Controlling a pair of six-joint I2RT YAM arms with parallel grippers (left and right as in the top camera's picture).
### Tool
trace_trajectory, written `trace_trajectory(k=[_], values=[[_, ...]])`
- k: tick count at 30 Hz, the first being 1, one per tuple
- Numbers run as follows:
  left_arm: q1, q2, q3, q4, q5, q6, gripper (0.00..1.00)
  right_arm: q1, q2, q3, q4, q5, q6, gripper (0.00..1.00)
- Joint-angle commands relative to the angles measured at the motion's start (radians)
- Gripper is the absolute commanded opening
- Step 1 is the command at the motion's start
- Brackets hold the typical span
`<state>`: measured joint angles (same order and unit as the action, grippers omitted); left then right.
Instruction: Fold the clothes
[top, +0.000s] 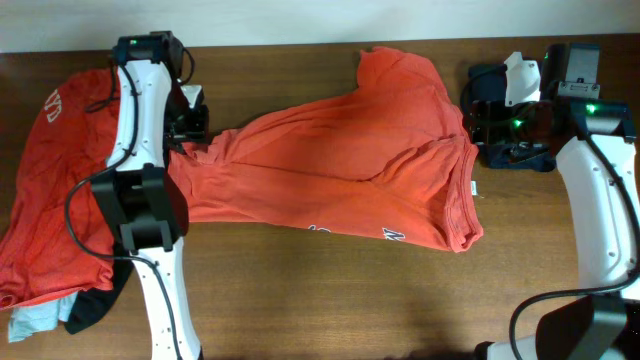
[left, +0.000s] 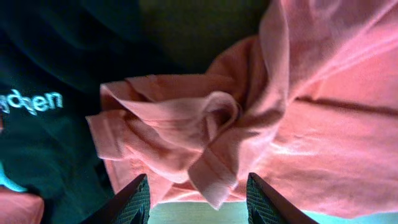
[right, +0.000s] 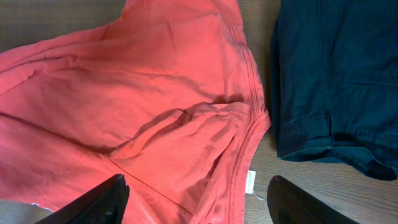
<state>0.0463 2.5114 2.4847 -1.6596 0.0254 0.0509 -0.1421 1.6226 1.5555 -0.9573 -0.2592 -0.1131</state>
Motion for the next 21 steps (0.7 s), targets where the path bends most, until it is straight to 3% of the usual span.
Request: trace_trajectory(k=[1, 21], values=[[0.002, 0.002, -0.004, 0.006, -0.004, -0.011, 0.50, 0.005, 0.007, -0.003, 0.002, 0.005, -0.006, 0.76], [-0.010, 0.003, -0.051, 0.075, 0.130, 0.019, 0.49, 0.005, 0.007, -0.003, -0.005, 0.005, -0.007, 0.76]])
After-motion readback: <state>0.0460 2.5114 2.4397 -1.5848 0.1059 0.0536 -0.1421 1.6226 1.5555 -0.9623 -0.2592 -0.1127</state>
